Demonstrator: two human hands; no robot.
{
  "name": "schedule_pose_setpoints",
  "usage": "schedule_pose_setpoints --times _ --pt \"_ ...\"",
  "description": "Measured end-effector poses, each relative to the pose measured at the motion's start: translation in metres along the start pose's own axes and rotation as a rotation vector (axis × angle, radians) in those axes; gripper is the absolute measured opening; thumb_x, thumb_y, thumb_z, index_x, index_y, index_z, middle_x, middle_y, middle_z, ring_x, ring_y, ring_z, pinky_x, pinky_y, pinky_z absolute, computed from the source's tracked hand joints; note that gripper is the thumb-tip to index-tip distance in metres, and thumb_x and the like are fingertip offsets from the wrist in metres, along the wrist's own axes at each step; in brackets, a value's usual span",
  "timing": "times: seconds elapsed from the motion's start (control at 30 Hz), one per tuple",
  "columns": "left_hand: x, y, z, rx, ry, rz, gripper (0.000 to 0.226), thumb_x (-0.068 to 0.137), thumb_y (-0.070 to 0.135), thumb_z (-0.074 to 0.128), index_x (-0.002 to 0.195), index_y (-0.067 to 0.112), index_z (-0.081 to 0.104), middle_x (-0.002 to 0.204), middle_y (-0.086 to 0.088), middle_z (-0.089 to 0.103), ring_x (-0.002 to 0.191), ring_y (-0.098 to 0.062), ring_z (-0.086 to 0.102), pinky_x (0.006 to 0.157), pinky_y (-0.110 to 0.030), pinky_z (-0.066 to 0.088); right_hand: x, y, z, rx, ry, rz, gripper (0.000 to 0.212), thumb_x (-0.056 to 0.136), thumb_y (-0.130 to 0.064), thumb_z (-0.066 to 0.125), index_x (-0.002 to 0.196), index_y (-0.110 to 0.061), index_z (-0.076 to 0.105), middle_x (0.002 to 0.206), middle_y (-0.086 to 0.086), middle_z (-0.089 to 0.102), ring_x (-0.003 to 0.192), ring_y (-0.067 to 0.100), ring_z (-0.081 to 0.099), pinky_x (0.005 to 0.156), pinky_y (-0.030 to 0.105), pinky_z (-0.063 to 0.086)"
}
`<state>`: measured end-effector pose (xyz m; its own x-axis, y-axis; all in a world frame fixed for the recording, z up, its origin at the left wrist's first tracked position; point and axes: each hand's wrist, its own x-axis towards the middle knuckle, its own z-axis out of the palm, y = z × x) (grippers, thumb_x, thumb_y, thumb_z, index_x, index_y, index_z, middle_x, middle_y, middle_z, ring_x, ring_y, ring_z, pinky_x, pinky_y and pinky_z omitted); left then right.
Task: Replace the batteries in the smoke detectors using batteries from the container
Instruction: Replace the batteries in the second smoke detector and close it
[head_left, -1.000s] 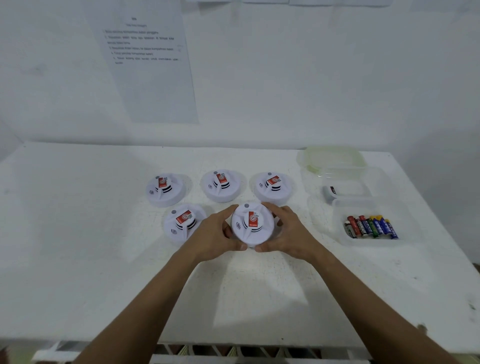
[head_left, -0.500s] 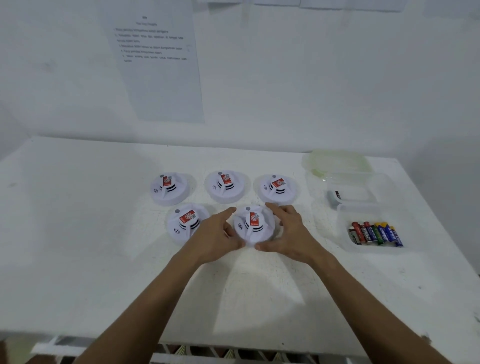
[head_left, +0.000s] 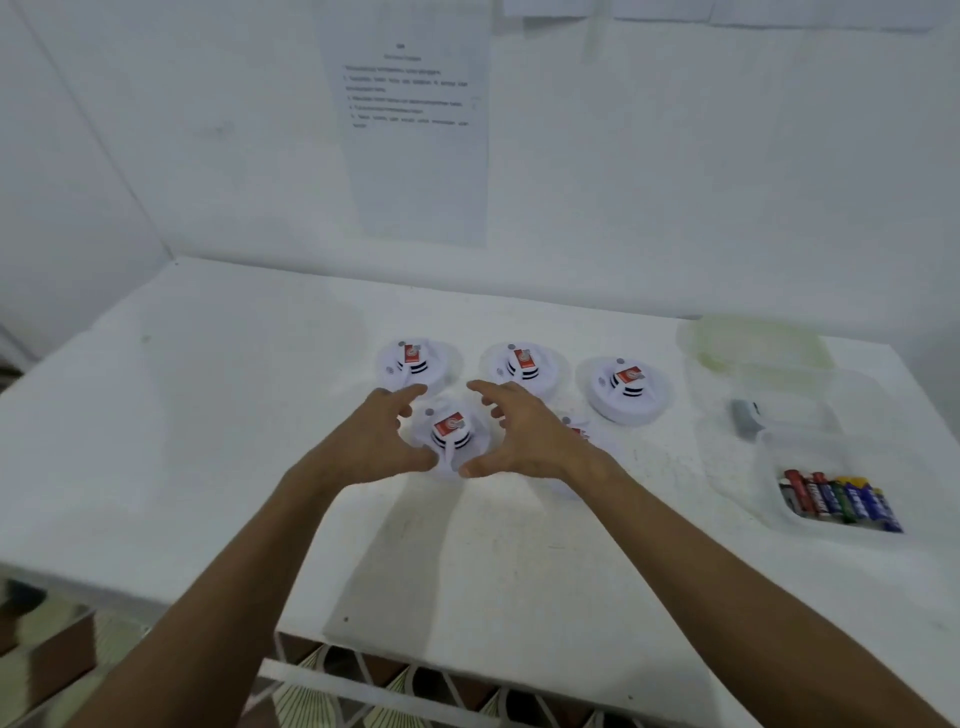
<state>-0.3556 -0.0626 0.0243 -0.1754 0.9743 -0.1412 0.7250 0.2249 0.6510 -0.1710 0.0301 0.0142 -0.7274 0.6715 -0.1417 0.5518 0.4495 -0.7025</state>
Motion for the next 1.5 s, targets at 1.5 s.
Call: schedule_pose_setpoints --times 1.5 --pt "-0.008 0.173 0.091 -0.378 0.004 0.178 0.074 0.074 0.035 0.082 0.137 0.045 0.044 0.109 0.003 0.070 0.080 -0.017 0.072 0.080 -0.033 0.060 -0.135 0.107 -0.140 0.592 0.019 -0.195 0.102 0.066 0.006 0.085 0.147 -0.030 0.035 0.142 -0.007 0.052 0.132 0.014 0.051 0.103 0.038 0.050"
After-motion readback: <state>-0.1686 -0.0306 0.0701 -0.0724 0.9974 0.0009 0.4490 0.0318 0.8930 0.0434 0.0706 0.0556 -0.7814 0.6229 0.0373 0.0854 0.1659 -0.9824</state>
